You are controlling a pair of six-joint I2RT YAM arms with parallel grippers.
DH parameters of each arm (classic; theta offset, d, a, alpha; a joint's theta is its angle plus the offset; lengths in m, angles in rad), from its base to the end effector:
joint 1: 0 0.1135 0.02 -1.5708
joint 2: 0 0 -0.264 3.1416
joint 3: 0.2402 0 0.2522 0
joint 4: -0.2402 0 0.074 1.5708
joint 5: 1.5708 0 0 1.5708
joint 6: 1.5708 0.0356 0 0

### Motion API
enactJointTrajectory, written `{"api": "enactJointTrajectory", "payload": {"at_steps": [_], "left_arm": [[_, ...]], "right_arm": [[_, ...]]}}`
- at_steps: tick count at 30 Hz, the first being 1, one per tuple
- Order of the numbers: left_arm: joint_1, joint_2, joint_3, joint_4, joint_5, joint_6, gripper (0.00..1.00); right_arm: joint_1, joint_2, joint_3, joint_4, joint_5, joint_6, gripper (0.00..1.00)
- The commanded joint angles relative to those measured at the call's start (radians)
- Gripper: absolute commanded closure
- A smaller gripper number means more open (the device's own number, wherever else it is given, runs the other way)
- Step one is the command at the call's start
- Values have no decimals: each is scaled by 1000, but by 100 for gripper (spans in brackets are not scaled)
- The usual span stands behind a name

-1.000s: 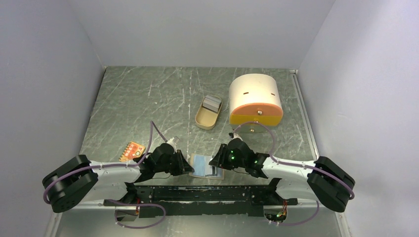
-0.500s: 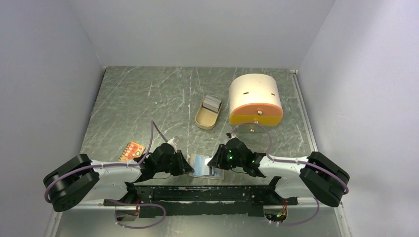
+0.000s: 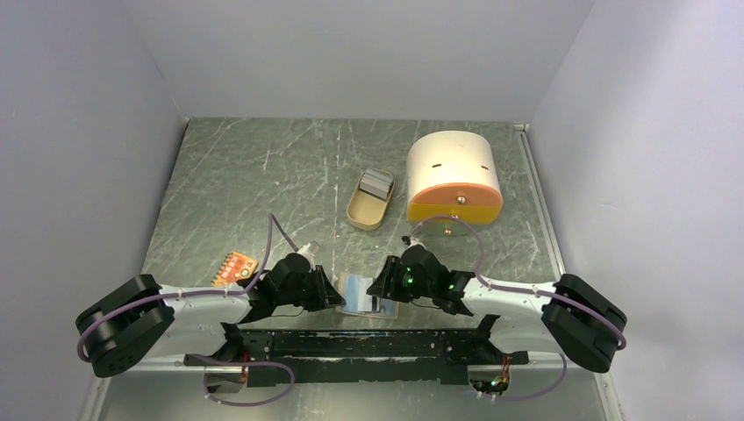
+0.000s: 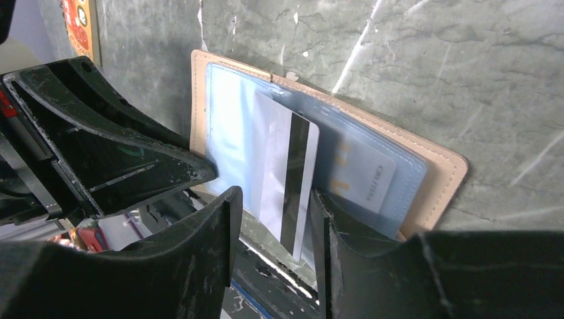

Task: Put the credit cards into the card holder
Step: Insert the credit card into the card holder.

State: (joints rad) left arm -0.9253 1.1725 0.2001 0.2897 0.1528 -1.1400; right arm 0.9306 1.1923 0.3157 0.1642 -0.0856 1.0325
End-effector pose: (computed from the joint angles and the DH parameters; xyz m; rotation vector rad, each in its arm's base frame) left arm 0.1099 -0.1549 0.1194 -0.1824 2.5671 -1.1515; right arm 0.1219 0.1687 0.1374 0.0797 2.5405 1.0274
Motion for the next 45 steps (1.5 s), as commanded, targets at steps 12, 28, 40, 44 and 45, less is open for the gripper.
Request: {"api": "enactJointTrajectory", "payload": {"at_steps": [12,28,40,44,45], "left_arm": [[0,-16,10,43,29,11,81],[-6,-40,8,85,42,9,75],[-26,27,16,164,62,4,77],[-29,13,27,126,48,11,79],[-29,7,27,119,44,11,78]], "right_arm": [[21,60,-8,-51,-27,-6,57],[30,26,30,-133,-4,-36,54],[46,131,49,50,-80,-34,57],[45,119,35,77,-85,-39,57],[46,126,41,83,-95,-44,57]]}}
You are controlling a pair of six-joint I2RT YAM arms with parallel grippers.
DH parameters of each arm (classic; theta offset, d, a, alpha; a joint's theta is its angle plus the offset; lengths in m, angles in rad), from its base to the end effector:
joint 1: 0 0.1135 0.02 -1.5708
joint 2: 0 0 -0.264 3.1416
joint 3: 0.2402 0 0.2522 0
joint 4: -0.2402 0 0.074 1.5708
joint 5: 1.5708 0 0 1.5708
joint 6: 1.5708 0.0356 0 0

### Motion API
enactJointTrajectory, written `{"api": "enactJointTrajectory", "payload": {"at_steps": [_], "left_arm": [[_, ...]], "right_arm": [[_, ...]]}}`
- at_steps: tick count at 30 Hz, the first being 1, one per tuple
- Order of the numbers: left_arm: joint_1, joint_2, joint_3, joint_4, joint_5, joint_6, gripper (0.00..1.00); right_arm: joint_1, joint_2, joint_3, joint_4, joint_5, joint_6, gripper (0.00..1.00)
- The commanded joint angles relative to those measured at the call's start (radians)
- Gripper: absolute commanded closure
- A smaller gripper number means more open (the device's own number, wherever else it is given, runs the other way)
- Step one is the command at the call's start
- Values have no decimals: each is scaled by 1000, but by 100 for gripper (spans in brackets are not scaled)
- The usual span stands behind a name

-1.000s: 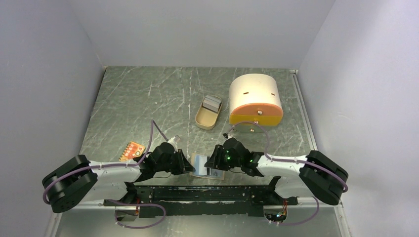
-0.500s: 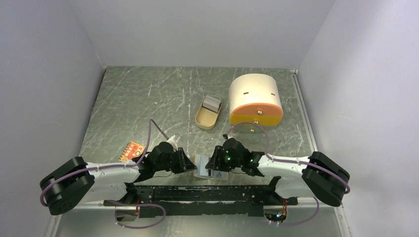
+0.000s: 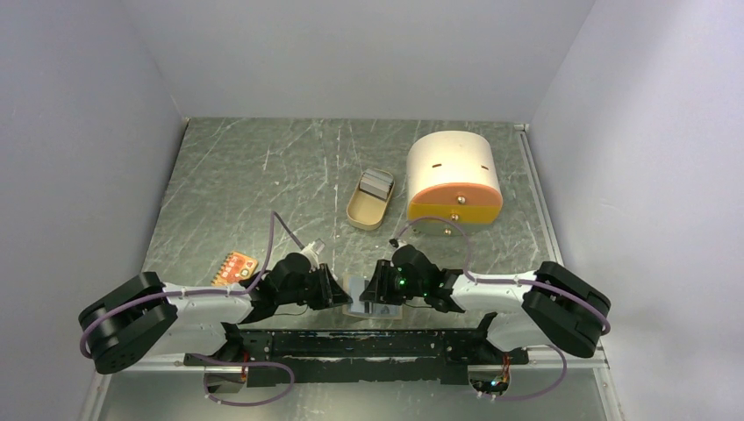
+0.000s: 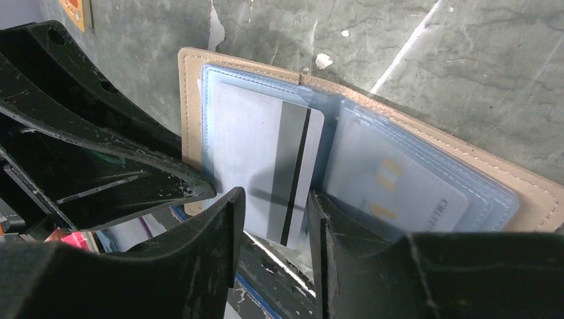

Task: Put the credit cards into the card holder
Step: Insert the credit card into the card holder.

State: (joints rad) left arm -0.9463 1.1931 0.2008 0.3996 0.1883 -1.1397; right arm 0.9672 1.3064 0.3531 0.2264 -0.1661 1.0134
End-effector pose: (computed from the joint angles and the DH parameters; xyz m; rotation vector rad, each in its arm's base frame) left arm 0.1099 -0.1639 0.1257 -0.1166 2.5061 -1.2711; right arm 0.1219 0.1872 0.1308 -0.0370 2.5982 1.0933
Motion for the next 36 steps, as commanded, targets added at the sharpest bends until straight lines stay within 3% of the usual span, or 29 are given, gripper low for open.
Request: {"api": "enactJointTrajectory", "payload": {"at_steps": [1,6,10,16,19,23,29,36], "left_arm": [[-8,-19,28,2,3,11,78],[-10,-21,17,16,-4,3,79],[-11,2,25,15,3,4,78],[-11,0,66,-67,-20,28,79],[-12,-11,83,-125,-39,36,87],[-13,-42,128,-308,-100,50,91],[-11,-142,219,-576,-210,70,91],[6,-178,318,-767,-281,108,91]], "right_arm": [[9,29,13,29,-26,-29,56],[22,75,24,150,-99,20,57],[31,81,39,143,-81,18,57],[29,107,32,241,-141,68,54],[28,114,45,260,-160,81,54],[11,105,82,113,-148,-23,51],[-25,-103,28,-46,-83,-143,40],[-26,-140,117,-251,59,-458,43]]}}
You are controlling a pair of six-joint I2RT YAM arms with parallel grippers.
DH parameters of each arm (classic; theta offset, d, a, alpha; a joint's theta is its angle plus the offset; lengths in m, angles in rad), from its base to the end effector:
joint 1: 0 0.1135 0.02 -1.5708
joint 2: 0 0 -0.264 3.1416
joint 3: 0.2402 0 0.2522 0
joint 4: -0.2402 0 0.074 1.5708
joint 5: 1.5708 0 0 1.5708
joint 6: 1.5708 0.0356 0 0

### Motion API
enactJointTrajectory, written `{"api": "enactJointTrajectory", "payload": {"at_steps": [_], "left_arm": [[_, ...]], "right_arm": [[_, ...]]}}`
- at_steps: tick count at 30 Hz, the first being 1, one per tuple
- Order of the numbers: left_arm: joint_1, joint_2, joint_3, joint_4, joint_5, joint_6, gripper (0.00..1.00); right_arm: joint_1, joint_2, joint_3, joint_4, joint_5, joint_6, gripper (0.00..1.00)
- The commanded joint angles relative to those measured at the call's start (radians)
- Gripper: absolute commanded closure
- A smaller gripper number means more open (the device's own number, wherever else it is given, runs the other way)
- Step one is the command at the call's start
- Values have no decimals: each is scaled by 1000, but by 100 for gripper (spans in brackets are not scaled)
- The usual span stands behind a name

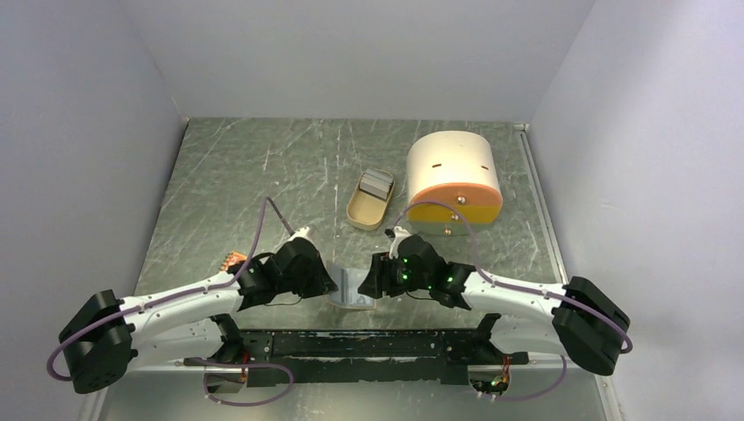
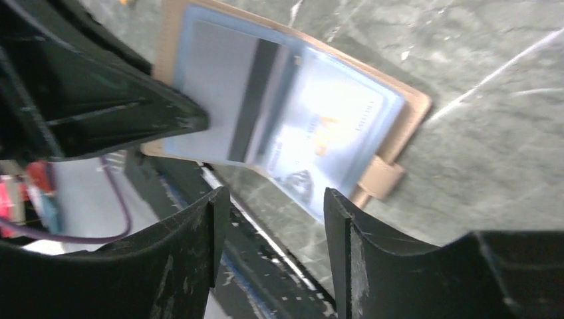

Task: Put the credit cards into the card holder
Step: Insert the credit card into the card holder, then close the card holder at the center of the board.

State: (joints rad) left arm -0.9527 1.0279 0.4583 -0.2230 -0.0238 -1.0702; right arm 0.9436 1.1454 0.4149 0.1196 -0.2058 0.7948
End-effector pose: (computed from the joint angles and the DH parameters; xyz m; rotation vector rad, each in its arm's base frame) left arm 0.1161 -0.1618 0.1799 -0.1635 2.5664 -0.8774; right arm 0.1248 0.1846 0.1728 -0.3111 2.4150 1.1288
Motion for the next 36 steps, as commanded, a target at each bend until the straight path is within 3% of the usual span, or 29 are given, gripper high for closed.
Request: {"api": "enactJointTrajectory", "payload": {"at_steps": [1,8,11,14,19,25,29,36], "left_arm": [[17,-12,66,-148,-69,45,91],[82,37,48,-99,31,95,91],[120,53,56,-112,72,127,91],[170,49,59,-125,116,156,91],[239,38,63,-158,171,192,91],[272,29,39,-146,222,204,91],[273,32,36,-142,227,206,90],[274,49,38,-133,238,210,90]], "right_arm": [[-3,38,70,-162,110,-277,44],[-2,106,152,-206,170,-415,54],[-2,87,142,-173,193,-546,56],[1,64,133,-118,96,-703,56],[41,106,125,-7,65,-871,57],[102,250,196,-26,102,-955,56],[124,299,215,-25,150,-979,50],[129,374,258,-59,206,-1009,50]]}}
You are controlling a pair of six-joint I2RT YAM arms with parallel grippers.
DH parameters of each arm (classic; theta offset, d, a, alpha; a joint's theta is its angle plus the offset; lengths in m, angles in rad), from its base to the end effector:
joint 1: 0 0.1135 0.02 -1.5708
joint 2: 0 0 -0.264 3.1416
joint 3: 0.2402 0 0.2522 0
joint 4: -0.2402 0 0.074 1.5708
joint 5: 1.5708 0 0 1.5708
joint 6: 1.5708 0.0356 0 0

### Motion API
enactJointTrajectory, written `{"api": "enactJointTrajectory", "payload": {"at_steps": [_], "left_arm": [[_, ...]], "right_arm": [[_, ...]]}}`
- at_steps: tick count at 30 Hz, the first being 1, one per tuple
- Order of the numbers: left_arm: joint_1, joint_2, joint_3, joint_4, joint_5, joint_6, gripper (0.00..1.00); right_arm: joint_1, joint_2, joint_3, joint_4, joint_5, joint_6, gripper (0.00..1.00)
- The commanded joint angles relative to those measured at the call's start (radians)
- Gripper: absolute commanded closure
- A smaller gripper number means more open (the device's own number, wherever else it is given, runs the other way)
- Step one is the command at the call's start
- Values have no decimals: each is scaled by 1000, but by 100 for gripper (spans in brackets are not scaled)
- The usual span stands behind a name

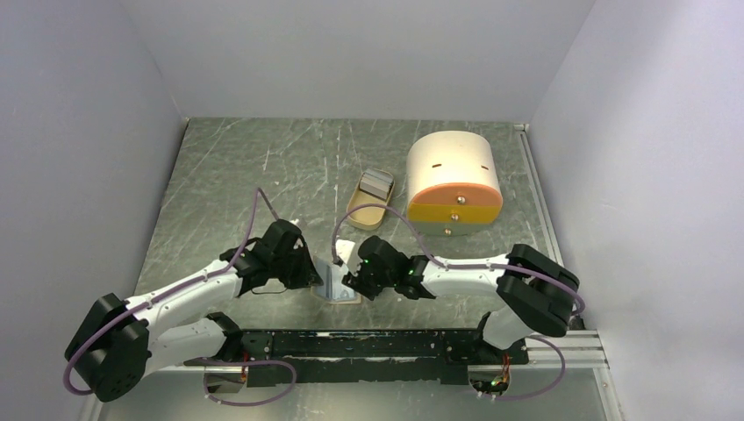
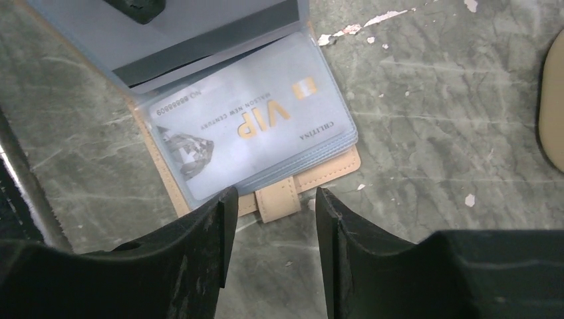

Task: Put the credit cards into the card holder
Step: Close the card holder at the center of the board.

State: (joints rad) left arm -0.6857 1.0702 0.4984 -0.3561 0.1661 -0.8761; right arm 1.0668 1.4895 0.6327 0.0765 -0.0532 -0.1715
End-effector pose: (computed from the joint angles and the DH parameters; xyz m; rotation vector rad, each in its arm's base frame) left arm 0.1489 -0.1294 0.1757 -0.1814 2.6840 -0.7893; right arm 0.1346 0.2480 0.1537 -1.4178 1.9435 0.4921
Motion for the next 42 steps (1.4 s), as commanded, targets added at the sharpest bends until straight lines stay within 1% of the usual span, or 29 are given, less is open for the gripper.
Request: {"api": "enactJointTrajectory", "payload": {"at_steps": [1,7,10,12,14,17,18,23,25,28,32,37,39,42], "left_arm": [[6,10,-1,0,49,18,90],[19,33,16,-16,56,43,90],[28,44,30,-24,65,57,90],[33,49,38,-29,66,65,90],[36,54,41,-26,72,68,90],[41,56,44,-32,73,70,90],[44,54,45,-37,72,71,90],[66,37,48,-68,64,81,89],[74,36,51,-72,66,85,89],[75,43,57,-78,66,84,89],[75,46,51,-82,54,83,89],[77,68,58,-96,38,88,88],[77,74,60,-99,31,88,88],[77,78,64,-103,17,88,88]], "right_arm": [[6,34,47,-28,62,-46,50],[7,30,62,-78,2,-97,49],[6,20,72,-106,-25,-119,45],[6,48,86,-123,-11,-139,44],[6,88,103,-128,4,-142,45],[5,117,124,-129,-1,-124,50],[4,115,125,-124,2,-117,54],[5,106,134,-130,-2,-86,77],[5,88,110,-90,14,-61,88],[3,43,62,-3,32,-14,100],[-6,-6,4,103,36,29,100],[-25,-54,-77,235,-63,65,100],[-34,-64,-100,255,-116,63,100],[-52,-83,-122,247,-151,35,100]]}}
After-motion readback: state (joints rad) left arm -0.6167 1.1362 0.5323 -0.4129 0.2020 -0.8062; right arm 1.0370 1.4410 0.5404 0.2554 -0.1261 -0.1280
